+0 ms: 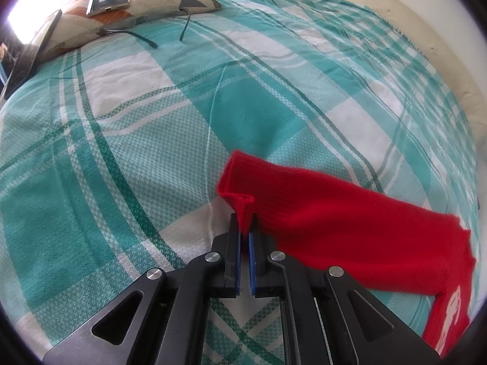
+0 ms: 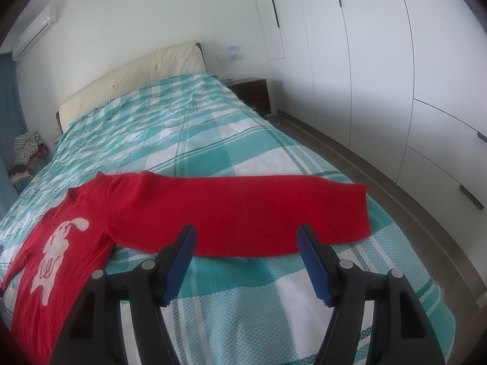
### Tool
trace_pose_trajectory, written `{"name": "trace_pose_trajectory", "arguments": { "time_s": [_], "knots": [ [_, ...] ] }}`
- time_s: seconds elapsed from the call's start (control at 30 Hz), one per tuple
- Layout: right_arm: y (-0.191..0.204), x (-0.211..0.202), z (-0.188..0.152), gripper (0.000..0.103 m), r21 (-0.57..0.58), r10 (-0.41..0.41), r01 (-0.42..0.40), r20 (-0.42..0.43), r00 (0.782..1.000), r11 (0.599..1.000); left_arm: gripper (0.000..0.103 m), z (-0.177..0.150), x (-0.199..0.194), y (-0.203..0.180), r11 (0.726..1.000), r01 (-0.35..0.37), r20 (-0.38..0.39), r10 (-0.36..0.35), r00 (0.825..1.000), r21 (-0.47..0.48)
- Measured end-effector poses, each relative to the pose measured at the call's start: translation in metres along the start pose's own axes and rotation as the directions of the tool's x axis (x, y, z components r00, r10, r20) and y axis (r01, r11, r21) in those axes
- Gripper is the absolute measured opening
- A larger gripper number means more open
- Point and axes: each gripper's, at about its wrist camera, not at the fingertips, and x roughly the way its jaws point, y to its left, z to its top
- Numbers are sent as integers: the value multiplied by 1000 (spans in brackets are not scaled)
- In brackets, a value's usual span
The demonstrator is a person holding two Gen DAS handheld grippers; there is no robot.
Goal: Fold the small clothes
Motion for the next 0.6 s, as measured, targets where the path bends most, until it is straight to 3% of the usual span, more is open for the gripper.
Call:
{"name": "trace_pose_trajectory", "arguments": {
  "time_s": [0.4,0.57,0.6],
  "knots": [
    [-2,1,0,68,2,-4,4,-3,1000,1000,11,-1,-8,3,1000,16,3,-16,1000,-15],
    [-2,1,0,68,4,-5,5,-3,1000,1000,28,-3,-16,-1,1000,10,15,-10,1000,4],
    [-3,1,0,68,7,-5,5,-3,1000,1000,40,-3,-21,-2,1000,0,32,0,1000,8]
  ]
}}
